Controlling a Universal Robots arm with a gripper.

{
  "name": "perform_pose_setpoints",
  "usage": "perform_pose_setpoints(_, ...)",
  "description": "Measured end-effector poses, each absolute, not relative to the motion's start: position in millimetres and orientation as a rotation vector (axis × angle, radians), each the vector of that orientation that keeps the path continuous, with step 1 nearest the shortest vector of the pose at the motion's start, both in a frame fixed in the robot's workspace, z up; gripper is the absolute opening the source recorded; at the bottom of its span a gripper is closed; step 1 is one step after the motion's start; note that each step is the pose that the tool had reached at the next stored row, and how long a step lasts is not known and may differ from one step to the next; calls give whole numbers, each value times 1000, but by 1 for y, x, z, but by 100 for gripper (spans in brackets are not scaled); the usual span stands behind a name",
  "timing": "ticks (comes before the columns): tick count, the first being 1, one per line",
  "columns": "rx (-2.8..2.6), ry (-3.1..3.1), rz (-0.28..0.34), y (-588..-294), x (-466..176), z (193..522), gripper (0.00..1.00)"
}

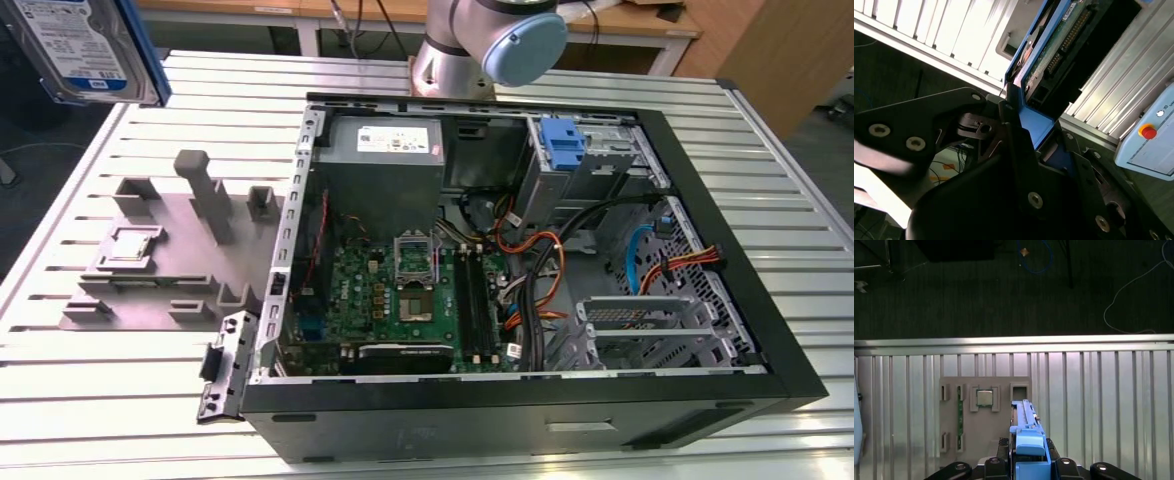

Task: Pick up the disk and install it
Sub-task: 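Pick up the disk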

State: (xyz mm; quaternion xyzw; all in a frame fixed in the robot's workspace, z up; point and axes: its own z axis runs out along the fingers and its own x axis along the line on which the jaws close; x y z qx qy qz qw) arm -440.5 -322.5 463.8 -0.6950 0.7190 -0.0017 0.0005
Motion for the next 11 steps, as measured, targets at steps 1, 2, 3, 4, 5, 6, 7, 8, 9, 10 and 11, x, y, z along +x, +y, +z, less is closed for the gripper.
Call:
perform_pose_setpoints(1,-2183,2258,-5,-323,-441,465,37)
perform_pose_setpoints(2,-2183,2258,-5,-323,-441,466,37)
perform_pose_setpoints(3,-2183,2258,-6,-323,-441,467,37)
perform_pose_setpoints(4,-2183,2259,-6,-323,-441,467,37)
perform_pose_setpoints(5,-2183,2259,-7,-323,-441,468,37)
perform_pose_setpoints(6,-2184,2259,-7,-323,-441,469,37)
perform_pose_setpoints(7,-2184,2260,-8,-323,-441,470,37)
perform_pose_setpoints(8,-2184,2260,-9,-323,-441,470,37)
perform_pose_setpoints(9,-2185,2261,-11,-322,-441,470,37)
perform_pose_setpoints(10,-2185,2261,-11,-322,-441,470,37)
perform_pose_setpoints(11,-2185,2261,-11,-323,-441,470,37)
